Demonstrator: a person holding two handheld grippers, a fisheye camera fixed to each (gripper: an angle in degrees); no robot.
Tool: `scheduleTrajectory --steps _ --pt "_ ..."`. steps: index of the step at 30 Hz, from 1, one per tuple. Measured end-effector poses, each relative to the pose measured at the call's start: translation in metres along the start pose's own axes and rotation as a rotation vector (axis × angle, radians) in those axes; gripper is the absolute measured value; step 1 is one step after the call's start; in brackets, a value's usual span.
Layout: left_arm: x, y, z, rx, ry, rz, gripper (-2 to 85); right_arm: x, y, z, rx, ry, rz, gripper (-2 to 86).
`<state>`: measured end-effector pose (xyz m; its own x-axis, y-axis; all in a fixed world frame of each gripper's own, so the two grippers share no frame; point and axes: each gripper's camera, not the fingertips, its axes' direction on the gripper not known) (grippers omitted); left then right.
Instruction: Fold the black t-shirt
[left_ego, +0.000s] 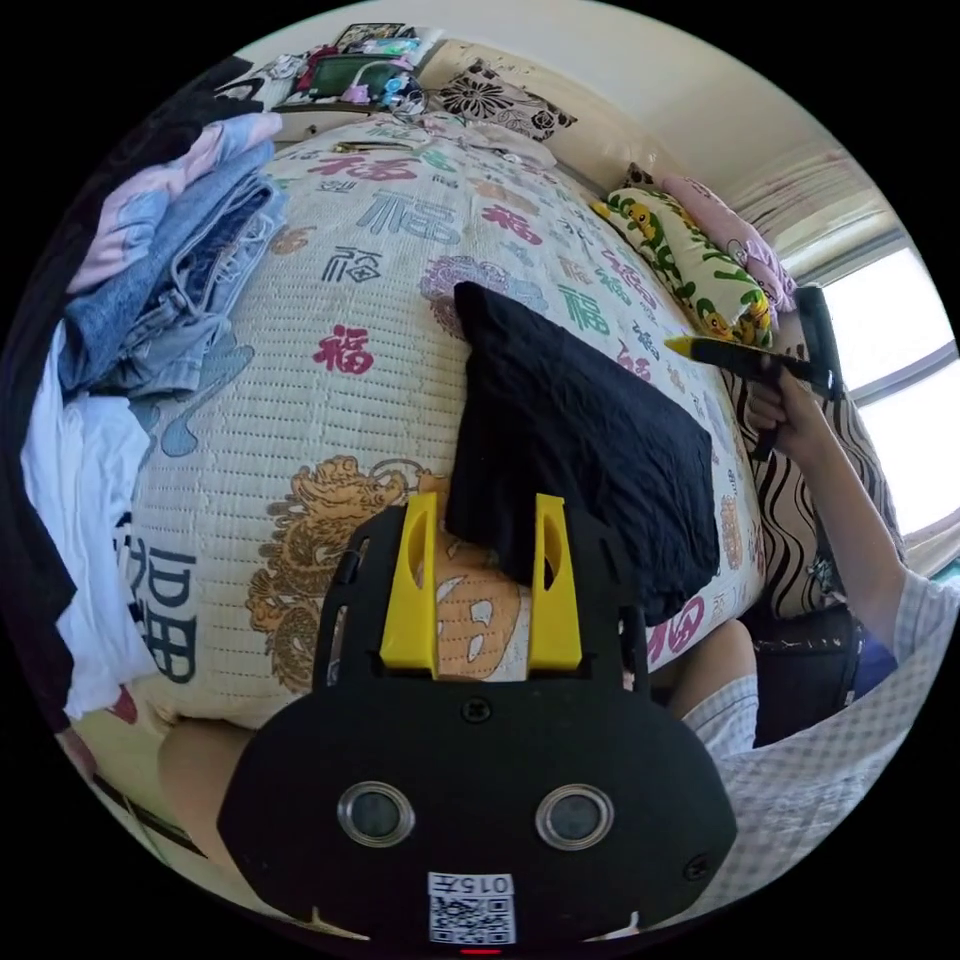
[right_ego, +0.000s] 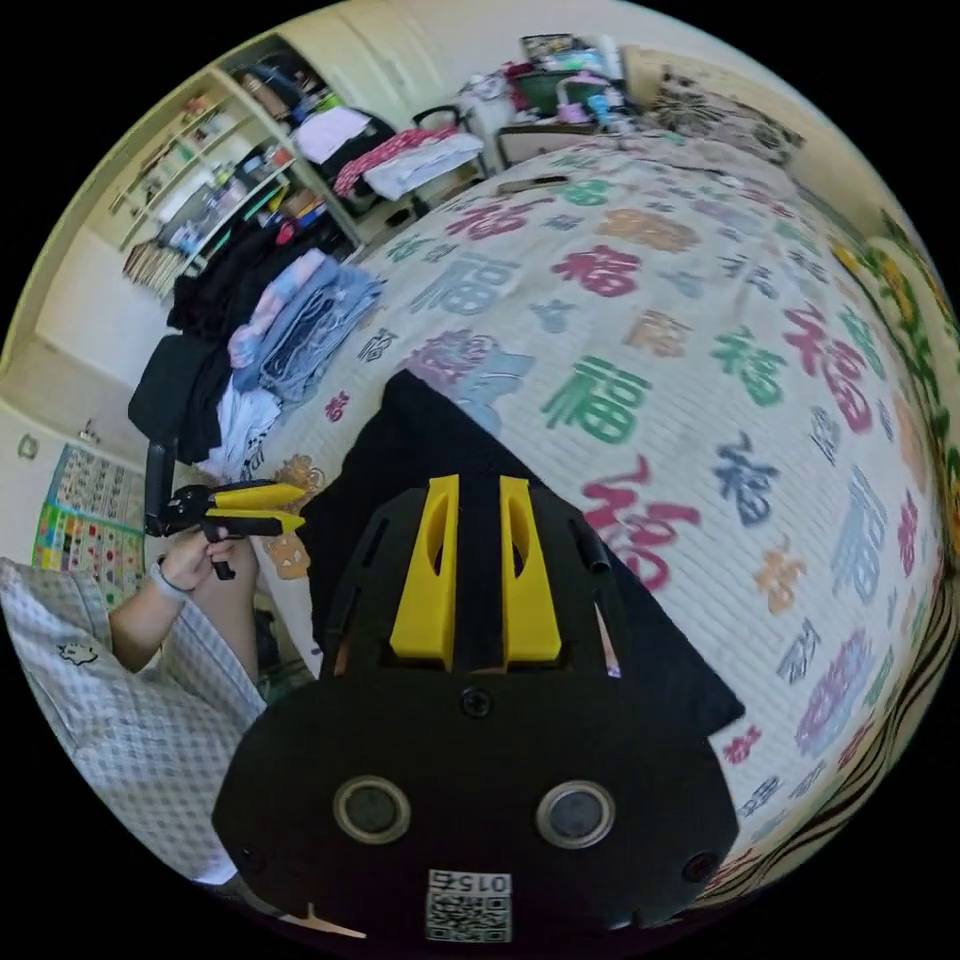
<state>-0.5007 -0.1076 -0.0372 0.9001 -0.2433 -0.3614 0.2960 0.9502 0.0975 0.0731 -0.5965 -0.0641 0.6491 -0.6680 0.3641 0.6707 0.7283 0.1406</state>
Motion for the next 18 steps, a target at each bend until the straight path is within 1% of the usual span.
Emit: scheduleTrajectory --steps 3,5,8,11,13,15,16,18 --pt "0.003 0.008 0.005 0.004 0.04 -0.027 13.6 -0.026 -0.055 0.028 -0.056 0.008 -0.063 7.6" --pt "0.007 0.014 0.009 0.005 0.037 -0.033 13.6 -0.035 -0.083 0.04 -0.08 -0.023 -0.065 7.7" --pt "0.014 0.024 0.014 0.0 0.028 -0.035 13.5 -0.049 -0.122 0.06 -0.129 -0.019 -0.066 8.0" --pt "0.021 0.035 0.013 0.004 0.02 -0.032 13.5 -0.062 -0.153 0.08 -0.191 0.017 -0.075 8.2" --pt "0.027 0.045 0.007 0.032 -0.02 -0.031 13.1 -0.072 -0.17 0.095 -0.244 0.075 -0.09 7.9" --pt "0.028 0.051 0.01 0.029 0.009 -0.043 12.1 -0.077 -0.178 0.106 -0.29 0.132 -0.099 5.9" --pt "0.029 0.054 0.015 0.016 0.047 -0.048 10.9 -0.08 -0.181 0.111 -0.317 0.163 -0.109 3.1" --pt "0.031 0.059 0.02 0.016 0.074 -0.066 6.1 -0.081 -0.182 0.113 -0.326 0.17 -0.126 0.9"
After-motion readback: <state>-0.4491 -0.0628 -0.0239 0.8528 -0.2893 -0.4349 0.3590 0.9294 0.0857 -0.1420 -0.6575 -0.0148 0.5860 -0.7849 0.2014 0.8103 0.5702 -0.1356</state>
